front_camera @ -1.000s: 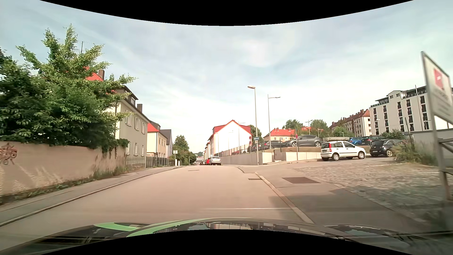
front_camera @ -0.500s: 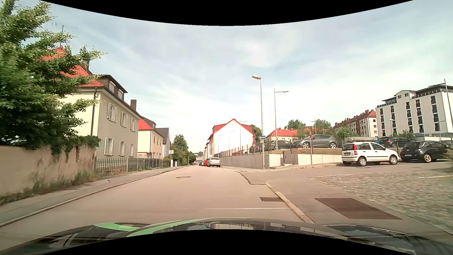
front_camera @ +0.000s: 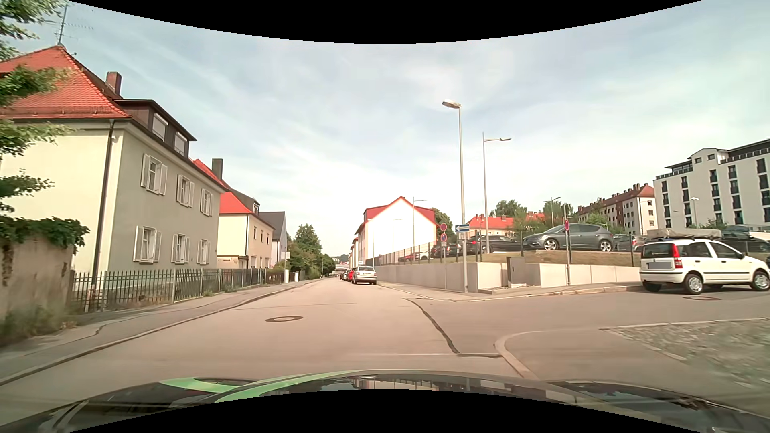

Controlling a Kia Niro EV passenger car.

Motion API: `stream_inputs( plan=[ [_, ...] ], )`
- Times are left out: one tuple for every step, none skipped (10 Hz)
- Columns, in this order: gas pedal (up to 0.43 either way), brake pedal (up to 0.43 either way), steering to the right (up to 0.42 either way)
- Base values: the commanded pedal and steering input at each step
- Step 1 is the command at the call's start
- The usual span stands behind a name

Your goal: Follow the waypoints while adhering to traffic rules and regulations

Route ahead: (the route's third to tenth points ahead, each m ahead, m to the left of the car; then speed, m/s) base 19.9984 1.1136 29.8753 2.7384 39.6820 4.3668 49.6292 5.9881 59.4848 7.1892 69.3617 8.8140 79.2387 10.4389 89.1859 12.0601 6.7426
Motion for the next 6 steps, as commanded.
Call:
stream_inputs(
  plan=[
    [0.138,0.0,-0.053],
    [0.138,0.0,-0.062],
    [0.138,0.0,-0.068],
    [0.138,0.0,-0.07],
    [0.138,0.0,-0.071],
    [0.138,0.0,-0.073]
  ],
)
